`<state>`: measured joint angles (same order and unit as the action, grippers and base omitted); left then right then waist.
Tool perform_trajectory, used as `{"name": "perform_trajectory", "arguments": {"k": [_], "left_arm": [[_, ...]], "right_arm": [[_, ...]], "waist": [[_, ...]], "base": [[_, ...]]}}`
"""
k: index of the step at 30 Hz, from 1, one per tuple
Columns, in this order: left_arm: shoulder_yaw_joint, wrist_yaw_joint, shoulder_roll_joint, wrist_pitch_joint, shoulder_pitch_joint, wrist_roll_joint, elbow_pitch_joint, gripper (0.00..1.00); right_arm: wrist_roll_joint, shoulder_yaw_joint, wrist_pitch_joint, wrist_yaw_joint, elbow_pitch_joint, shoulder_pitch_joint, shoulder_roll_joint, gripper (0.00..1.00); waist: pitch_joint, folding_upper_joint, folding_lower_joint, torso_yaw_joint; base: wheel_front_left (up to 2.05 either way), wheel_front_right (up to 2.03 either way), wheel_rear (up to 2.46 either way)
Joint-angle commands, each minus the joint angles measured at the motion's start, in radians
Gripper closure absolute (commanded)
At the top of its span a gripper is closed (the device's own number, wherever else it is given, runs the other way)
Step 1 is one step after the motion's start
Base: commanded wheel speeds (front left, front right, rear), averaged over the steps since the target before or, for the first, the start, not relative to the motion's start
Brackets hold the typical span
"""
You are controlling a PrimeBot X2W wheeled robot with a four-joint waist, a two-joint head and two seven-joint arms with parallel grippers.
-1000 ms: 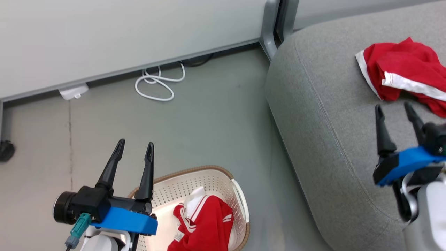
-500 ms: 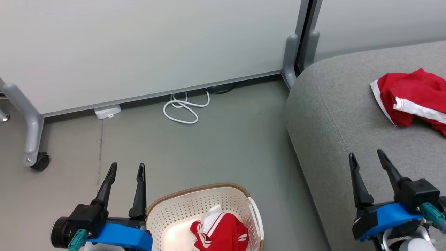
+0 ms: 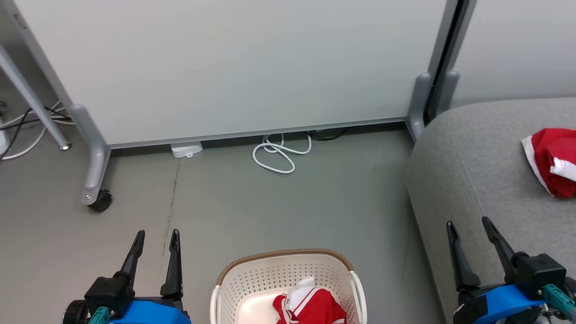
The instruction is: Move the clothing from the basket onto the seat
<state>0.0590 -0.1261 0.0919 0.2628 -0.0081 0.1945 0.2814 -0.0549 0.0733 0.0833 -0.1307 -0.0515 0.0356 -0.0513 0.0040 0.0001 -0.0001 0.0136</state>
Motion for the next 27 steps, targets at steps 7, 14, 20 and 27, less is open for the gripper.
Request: {"name": "perform_trajectory", "arguments": {"k": [7, 14, 20, 27], "left_arm": [[-0.005, -0.005, 0.02, 0.003, -0.021, 0.01, 0.031, 0.0], [-0.014, -0.005, 0.021, 0.003, -0.026, 0.011, 0.039, 0.0], [-0.01, -0.005, 0.021, 0.003, -0.03, 0.008, 0.035, 0.0], [-0.008, -0.005, 0.024, 0.003, -0.028, 0.003, 0.03, 0.0]], "right_arm": [[-0.014, -0.014, 0.005, 0.0, 0.006, 0.018, 0.001, 0.0], [-0.022, -0.025, 0.007, 0.0, 0.0, 0.025, 0.001, 0.0], [-0.036, -0.029, 0.005, 0.0, -0.002, 0.024, 0.001, 0.0], [-0.042, -0.033, -0.001, 0.0, -0.005, 0.021, 0.001, 0.0]], "waist": [[-0.008, -0.0001, 0.0001, 0.04], [-0.005, -0.0001, 0.0001, 0.038], [-0.005, -0.0001, 0.0001, 0.035], [0.001, -0.0001, 0.0001, 0.034]], "base": [[0.0, 0.0, 0.0], [0.0, 0.0, 0.0], [0.0, 0.0, 0.0], [0.0, 0.0, 0.0]]}}
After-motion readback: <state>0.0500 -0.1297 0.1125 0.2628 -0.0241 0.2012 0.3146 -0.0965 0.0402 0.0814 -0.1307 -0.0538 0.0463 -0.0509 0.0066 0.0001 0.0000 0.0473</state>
